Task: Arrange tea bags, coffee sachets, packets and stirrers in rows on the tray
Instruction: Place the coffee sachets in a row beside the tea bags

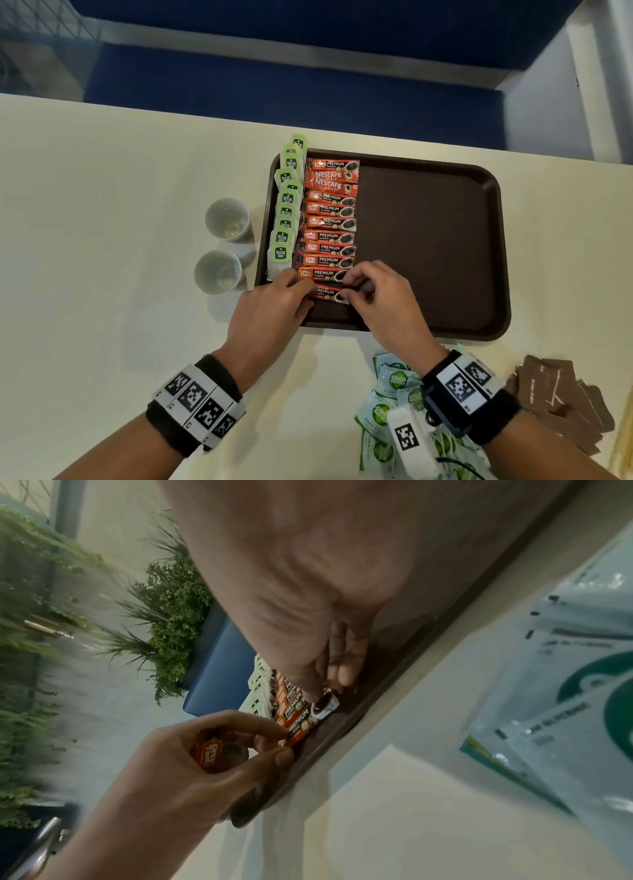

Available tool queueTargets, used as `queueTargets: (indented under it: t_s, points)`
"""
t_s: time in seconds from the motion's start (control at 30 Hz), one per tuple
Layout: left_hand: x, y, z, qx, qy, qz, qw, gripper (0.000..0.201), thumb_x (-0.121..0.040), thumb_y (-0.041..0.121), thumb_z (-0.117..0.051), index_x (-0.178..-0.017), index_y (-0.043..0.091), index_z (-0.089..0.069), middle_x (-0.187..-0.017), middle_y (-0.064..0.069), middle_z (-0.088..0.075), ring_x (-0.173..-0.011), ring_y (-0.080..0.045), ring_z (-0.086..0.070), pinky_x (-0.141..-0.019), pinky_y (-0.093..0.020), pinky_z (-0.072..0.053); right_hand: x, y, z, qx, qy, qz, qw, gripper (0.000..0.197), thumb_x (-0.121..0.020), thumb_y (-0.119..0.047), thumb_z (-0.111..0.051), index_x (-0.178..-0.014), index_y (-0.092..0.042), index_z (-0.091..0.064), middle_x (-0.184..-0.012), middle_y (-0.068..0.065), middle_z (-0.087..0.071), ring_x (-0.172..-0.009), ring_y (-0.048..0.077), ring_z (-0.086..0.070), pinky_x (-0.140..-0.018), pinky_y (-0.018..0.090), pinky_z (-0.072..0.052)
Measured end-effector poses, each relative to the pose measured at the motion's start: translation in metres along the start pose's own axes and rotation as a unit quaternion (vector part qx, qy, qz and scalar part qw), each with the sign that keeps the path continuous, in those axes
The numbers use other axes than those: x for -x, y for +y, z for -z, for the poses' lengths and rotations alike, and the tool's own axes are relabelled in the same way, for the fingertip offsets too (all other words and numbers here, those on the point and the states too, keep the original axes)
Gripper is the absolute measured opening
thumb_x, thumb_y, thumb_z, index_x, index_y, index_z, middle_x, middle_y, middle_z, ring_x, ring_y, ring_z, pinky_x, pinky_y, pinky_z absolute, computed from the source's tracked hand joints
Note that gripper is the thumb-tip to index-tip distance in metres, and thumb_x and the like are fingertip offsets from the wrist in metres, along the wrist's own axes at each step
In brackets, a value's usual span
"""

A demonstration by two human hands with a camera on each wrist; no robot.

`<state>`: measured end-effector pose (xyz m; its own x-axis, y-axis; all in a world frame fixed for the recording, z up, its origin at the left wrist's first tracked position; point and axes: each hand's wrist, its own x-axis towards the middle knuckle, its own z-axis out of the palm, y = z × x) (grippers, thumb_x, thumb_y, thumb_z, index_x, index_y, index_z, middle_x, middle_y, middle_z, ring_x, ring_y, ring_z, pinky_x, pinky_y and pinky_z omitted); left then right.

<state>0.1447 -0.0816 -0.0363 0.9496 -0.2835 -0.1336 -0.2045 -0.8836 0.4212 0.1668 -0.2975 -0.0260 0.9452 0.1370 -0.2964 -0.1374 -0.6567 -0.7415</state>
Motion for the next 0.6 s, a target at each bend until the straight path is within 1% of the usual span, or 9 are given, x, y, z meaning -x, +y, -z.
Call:
queueTargets:
  t_s: [0.13,0.27,0.43,0.53,0.6]
  points:
    - [-0.0024,0.0000,0.0001,-0.005,0.007,0.000,1.000,0.018,-0.091,0.025,-0.085,-0.105,0.024,-0.074,-0.101,0.002,-0.072,-0.065,-0.024,-0.071,-0.048,-0.030,-0.048,0.0013,0.0024,-0.0023,0.025,-0.011,0.022,0.999,0.023,-0.091,-0.017,-0.085,-0.098,-0.028,-0.066,-0.101,-0.018,-0.055,-0.083,0.006,-0.062,-0.075,0.018,-0.053]
    - [-0.0022,-0.0011,0.0007,-0.001,0.005,0.004,1.000,0.016,-0.094,0.025,-0.082,-0.108,0.023,-0.074,-0.104,0.001,-0.073,-0.068,-0.026,-0.072,-0.050,-0.034,-0.054,0.0018,0.0055,-0.0042,0.045,-0.011,0.028,0.999,0.023,-0.091,-0.018,-0.083,-0.099,-0.029,-0.065,-0.101,-0.022,-0.051,-0.085,0.004,-0.060,-0.075,0.015,-0.049]
    - [-0.0030,-0.0016,0.0023,0.006,0.018,0.000,1.000,0.017,-0.092,0.023,-0.083,-0.106,0.023,-0.073,-0.101,0.002,-0.073,-0.067,-0.025,-0.072,-0.049,-0.032,-0.053,-0.0026,0.0079,-0.0056,0.044,-0.003,0.032,0.999,0.020,-0.092,-0.020,-0.083,-0.098,-0.027,-0.066,-0.100,-0.020,-0.053,-0.086,0.006,-0.060,-0.076,0.017,-0.050]
    - [-0.0035,-0.0027,0.0033,0.012,0.027,-0.001,1.000,0.019,-0.094,0.024,-0.082,-0.110,0.022,-0.073,-0.104,0.001,-0.074,-0.072,-0.025,-0.074,-0.049,-0.034,-0.056,-0.0050,0.0092,-0.0034,0.032,0.016,0.034,0.999,0.018,-0.093,-0.019,-0.081,-0.097,-0.027,-0.066,-0.100,-0.017,-0.056,-0.088,0.007,-0.061,-0.075,0.018,-0.050]
    - [-0.0039,-0.0029,0.0032,0.010,0.029,-0.006,0.999,0.023,-0.093,0.025,-0.083,-0.114,0.022,-0.074,-0.107,0.001,-0.075,-0.075,-0.025,-0.075,-0.051,-0.035,-0.059,-0.0059,0.0103,-0.0014,0.036,0.039,0.035,0.998,0.015,-0.097,-0.019,-0.078,-0.097,-0.027,-0.065,-0.099,-0.017,-0.057,-0.090,0.006,-0.061,-0.075,0.016,-0.048]
